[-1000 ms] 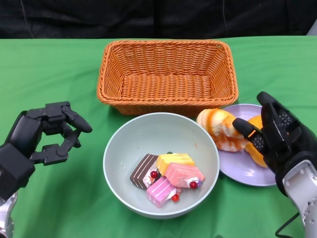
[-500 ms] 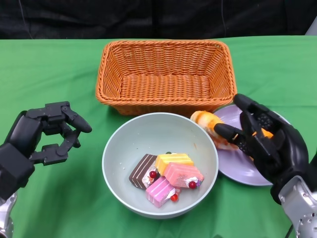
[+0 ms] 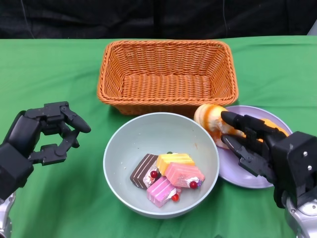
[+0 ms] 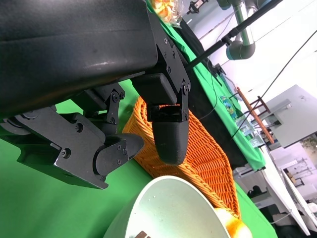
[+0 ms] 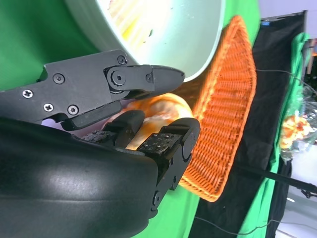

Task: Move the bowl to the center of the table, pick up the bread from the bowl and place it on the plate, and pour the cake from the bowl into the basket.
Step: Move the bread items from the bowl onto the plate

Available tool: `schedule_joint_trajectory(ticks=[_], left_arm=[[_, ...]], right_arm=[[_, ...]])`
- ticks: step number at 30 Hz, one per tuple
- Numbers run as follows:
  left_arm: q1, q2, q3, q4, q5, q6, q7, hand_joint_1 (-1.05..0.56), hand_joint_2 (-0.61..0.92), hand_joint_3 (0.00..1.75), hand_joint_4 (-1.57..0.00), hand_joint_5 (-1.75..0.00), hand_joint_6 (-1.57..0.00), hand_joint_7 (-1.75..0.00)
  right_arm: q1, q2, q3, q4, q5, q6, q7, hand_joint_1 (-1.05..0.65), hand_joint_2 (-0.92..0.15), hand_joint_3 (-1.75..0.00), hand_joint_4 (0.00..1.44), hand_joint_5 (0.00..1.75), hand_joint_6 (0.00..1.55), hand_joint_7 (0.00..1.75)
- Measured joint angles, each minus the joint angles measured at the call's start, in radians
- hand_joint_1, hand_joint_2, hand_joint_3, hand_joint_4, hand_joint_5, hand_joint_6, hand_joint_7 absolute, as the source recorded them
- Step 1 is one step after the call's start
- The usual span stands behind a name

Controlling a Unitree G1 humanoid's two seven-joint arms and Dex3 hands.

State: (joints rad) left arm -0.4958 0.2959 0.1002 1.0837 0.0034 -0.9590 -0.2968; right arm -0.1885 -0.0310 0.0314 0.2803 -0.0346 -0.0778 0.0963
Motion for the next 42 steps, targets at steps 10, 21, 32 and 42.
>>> schedule_joint_trajectory(ticks=[10, 21, 32, 42], left_arm=[[0.0, 0.0, 0.0, 0.0, 0.0, 0.0, -0.012, 0.05, 0.64, 0.87, -0.87, -1.29, -0.88, -0.98], [0.0, 0.0, 0.0, 0.002, 0.0, 0.0, -0.012, 0.05, 0.64, 0.86, -0.86, -1.29, -0.89, -0.98], [0.0, 0.001, -0.002, 0.002, 0.003, -0.001, -0.012, 0.05, 0.63, 0.9, -0.86, -1.29, -0.87, -1.02], [0.001, 0.001, -0.002, 0.002, 0.0, -0.001, -0.012, 0.06, 0.64, 0.88, -0.85, -1.29, -0.86, -1.03]], right_arm=[[-0.01, 0.0, 0.007, 0.06, -0.042, -0.123, -0.045, -0.7, -0.92, -0.36, 0.28, 0.11, 0.25, 0.0], [-0.013, 0.0, 0.006, 0.06, -0.042, -0.123, -0.05, -0.7, -0.92, -0.37, 0.28, 0.09, 0.24, 0.0], [0.004, 0.084, -0.07, -0.193, 0.159, 0.179, -0.066, -0.53, -0.92, -0.38, 0.04, 0.0, 0.1, 0.0], [0.044, 0.111, -0.07, -0.373, 0.195, 0.353, -0.102, -0.51, -0.92, -0.39, 0.03, 0.0, 0.06, 0.01]])
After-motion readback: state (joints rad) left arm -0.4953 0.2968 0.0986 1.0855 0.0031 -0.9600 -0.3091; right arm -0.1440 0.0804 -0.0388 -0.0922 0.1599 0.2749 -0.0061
